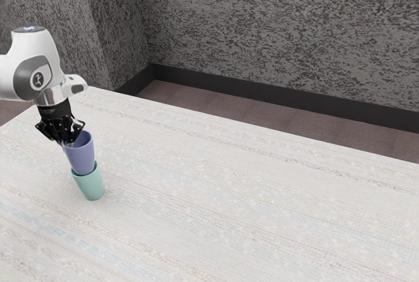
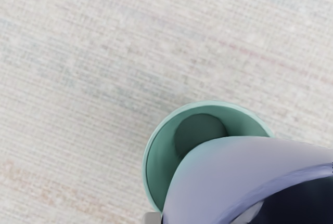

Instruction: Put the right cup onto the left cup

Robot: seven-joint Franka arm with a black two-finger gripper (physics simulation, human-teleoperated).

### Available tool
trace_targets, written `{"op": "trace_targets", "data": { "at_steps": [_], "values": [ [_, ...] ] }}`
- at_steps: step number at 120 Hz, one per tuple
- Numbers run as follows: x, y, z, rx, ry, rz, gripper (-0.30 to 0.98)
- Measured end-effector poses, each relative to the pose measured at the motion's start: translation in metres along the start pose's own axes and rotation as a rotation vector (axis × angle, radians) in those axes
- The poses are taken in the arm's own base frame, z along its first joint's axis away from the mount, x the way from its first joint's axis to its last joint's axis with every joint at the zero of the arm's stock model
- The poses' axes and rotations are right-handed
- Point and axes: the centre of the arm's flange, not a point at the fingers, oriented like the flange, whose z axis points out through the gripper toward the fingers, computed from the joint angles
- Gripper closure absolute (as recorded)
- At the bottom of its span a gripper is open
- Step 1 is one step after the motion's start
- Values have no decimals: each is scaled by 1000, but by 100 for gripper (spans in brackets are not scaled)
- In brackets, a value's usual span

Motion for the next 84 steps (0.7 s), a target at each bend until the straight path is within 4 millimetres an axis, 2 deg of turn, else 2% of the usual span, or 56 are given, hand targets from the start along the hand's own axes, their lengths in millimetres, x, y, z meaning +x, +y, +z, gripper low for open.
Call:
{"op": "trace_targets", "data": {
  "at_steps": [7, 27, 42, 57, 75, 84],
  "values": [
    [-1, 1, 3, 1, -2, -1, 77],
    [0, 1, 5, -3, -2, -1, 40],
    [0, 1, 4, -5, 1, 0, 22],
    [1, 1, 4, -5, 3, 2, 12],
    [2, 1, 3, -5, 5, 6, 6],
    [6, 1, -6, -2, 23, 8, 4]
  ]
}}
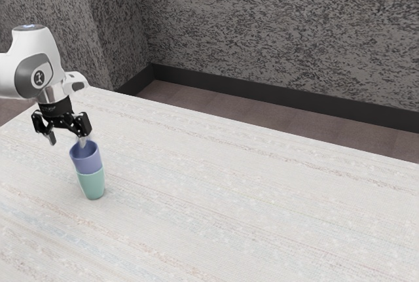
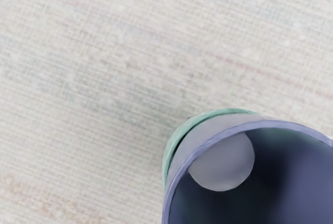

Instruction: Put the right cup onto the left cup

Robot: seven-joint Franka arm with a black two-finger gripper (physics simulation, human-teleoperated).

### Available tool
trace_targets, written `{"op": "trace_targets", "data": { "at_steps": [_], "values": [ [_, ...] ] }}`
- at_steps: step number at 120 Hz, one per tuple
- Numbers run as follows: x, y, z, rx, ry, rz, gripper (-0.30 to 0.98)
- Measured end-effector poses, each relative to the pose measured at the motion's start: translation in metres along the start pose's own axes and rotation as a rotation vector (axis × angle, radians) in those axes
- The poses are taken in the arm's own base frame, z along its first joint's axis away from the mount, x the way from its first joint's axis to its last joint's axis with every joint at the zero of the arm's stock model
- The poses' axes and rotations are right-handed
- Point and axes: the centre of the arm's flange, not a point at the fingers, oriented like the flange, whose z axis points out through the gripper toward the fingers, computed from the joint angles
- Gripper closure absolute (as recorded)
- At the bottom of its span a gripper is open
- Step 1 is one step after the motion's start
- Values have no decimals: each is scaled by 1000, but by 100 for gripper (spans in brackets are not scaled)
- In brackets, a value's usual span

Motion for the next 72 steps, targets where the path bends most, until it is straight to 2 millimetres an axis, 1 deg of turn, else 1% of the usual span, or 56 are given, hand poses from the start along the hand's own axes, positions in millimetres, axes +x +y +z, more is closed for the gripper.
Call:
{"op": "trace_targets", "data": {
  "at_steps": [5, 14, 21, 28, 39, 56, 66, 72],
  "values": [
    [3, 1, -7, 2, 12, 3, 4],
    [14, 5, -31, 8, 43, 11, 2],
    [20, 13, -51, 10, 63, 25, 2],
    [24, 26, -71, 11, 80, 46, 1],
    [27, 53, -105, 7, 103, 91, 1],
    [24, 104, -146, 3, 115, 185, 0],
    [24, 134, -178, -8, 134, 244, 0],
    [20, 151, -188, -12, 128, 282, 0]
  ]
}}
